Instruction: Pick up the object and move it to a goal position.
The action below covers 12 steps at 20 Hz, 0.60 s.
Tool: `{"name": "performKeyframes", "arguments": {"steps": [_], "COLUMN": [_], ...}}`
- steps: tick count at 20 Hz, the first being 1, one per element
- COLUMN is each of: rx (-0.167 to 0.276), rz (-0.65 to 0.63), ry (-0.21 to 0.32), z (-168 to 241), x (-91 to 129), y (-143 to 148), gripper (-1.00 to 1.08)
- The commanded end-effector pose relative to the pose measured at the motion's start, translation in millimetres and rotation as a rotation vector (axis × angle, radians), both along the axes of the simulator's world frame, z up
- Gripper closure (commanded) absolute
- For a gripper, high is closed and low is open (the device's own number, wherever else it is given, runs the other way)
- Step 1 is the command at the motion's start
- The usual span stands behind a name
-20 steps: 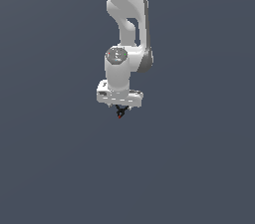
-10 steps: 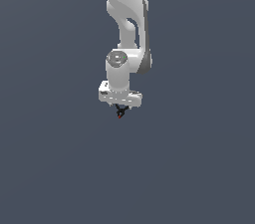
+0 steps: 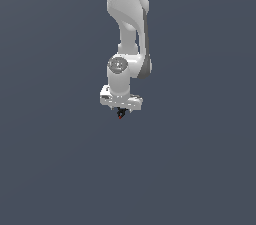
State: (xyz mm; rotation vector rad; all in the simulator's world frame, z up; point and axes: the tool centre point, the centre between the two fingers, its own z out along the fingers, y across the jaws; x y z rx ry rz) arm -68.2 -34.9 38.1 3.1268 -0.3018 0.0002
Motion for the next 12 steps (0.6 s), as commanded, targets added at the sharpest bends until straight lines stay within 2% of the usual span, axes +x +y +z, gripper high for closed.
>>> {"name": "performKeyframes", "arguments": {"steps": [1, 8, 9, 12], "rx": [0.000, 0.000, 0.000, 0.000], "rz": [-0.001, -0.001, -0.001, -0.001], "ry": [0.000, 0.000, 0.000, 0.000], "z": [-11.7, -24.6, -24.6, -24.6], "x": [-0.7, -0.2, -0.2, -0.2], "y": [0.1, 0.2, 0.2, 0.2], "gripper": [-0.92, -0.92, 1.08, 1.08]}}
